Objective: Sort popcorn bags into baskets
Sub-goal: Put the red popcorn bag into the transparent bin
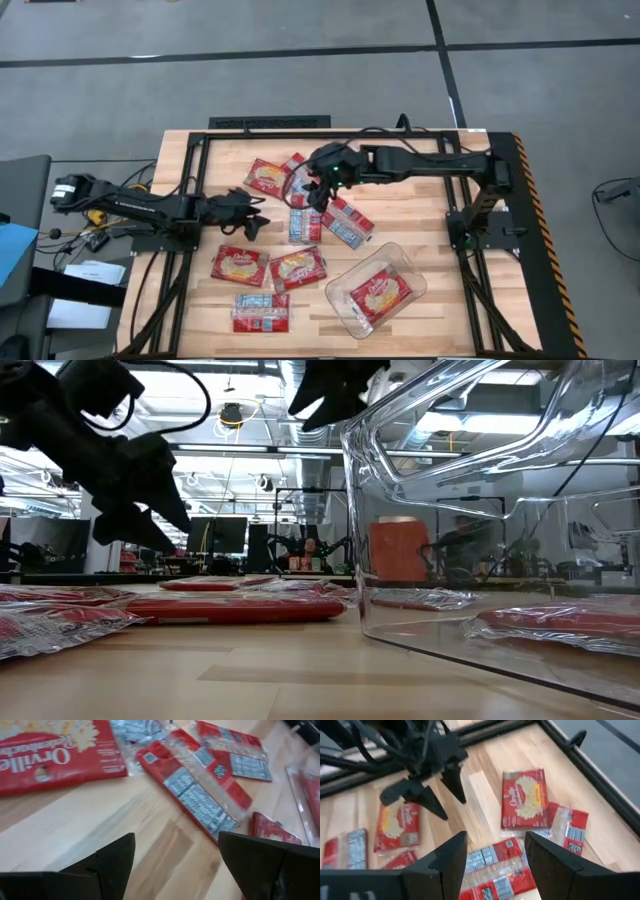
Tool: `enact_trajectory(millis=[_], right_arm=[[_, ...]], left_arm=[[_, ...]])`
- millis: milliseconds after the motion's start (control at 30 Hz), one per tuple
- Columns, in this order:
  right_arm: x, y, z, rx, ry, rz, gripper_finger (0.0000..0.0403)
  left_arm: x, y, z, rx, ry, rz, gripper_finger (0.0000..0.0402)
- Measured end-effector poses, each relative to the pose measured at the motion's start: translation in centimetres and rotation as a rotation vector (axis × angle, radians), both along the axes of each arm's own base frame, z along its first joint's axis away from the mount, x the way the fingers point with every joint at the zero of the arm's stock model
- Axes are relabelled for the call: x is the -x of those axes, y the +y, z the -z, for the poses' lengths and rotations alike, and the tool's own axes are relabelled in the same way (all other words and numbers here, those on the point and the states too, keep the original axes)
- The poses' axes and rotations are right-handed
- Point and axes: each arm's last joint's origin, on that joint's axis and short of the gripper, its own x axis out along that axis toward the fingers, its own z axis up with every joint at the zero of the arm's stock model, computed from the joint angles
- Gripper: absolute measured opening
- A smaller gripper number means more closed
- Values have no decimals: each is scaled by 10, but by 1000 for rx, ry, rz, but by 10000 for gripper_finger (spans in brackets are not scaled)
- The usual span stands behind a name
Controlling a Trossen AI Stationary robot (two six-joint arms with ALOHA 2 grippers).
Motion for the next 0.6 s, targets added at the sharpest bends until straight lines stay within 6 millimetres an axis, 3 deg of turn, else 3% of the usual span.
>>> enact_trajectory(millis=[267, 600], right_arm=[[-4, -6, 4, -1, -4, 15, 226], [-1, -18, 0, -2, -24, 42, 226]], left_arm=[[2, 11, 18, 3, 100, -59, 274], [-14, 15, 32, 26, 107, -37, 274]])
